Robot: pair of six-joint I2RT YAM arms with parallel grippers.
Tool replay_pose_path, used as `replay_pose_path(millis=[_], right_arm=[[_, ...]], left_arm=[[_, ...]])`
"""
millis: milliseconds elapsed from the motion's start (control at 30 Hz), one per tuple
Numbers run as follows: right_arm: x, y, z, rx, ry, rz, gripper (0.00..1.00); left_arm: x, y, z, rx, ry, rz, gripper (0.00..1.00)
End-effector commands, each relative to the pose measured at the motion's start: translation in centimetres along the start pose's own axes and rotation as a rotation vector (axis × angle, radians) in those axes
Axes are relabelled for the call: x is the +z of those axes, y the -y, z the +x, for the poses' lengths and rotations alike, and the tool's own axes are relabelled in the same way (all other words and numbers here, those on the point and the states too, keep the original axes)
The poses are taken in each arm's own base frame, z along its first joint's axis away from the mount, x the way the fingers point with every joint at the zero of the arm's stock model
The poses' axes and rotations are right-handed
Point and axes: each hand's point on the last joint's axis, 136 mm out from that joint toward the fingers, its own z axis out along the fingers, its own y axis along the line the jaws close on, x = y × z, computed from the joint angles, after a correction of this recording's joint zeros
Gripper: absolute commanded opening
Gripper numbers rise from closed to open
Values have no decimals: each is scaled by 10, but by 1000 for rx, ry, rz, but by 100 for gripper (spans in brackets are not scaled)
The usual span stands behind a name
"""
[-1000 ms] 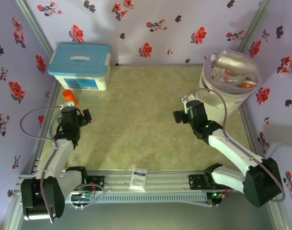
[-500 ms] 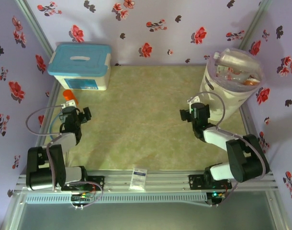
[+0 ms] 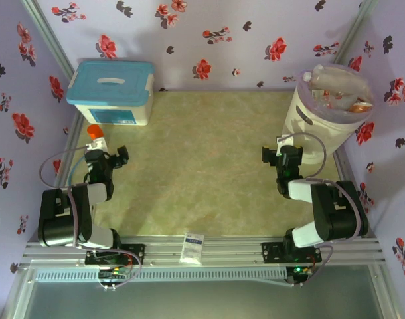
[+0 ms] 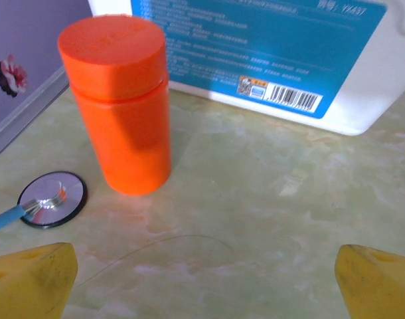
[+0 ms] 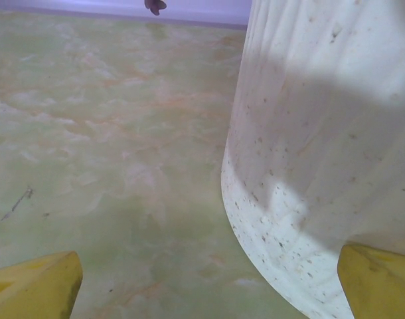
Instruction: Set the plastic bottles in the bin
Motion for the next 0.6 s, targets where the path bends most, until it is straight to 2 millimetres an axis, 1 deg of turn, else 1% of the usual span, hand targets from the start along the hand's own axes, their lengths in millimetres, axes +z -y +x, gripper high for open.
replay_pose_path(millis=[0,100,167,200,267,300,333,400,500,567], right_arm=[[0,3,-11,70,58,-19,99],[3,13,-6,125,61,-18,99],[13,11,6,141,73,-36,99],[11,16,-2,158,105,-33,100],[12,13,6,152,36,-47,99],[14,13,4,157,61,-47,99],[13,15,1,162,79,-43,99],[13,15,4,154,46,-43,99],[12,16,2,156,73,-36,99],[14,17,4,164,47,-29,99]], left_arm=[[-1,5,-14,17,67,38,100],[-3,11,-12,37,77,64,100],[0,19,-6,72,87,86,100],[5,21,-1,79,91,92,100],[9,24,4,100,30,92,100],[11,27,1,107,60,96,100],[11,28,3,113,43,98,100],[12,28,2,114,50,92,100],[12,27,2,115,45,90,100],[12,27,2,113,45,87,100]])
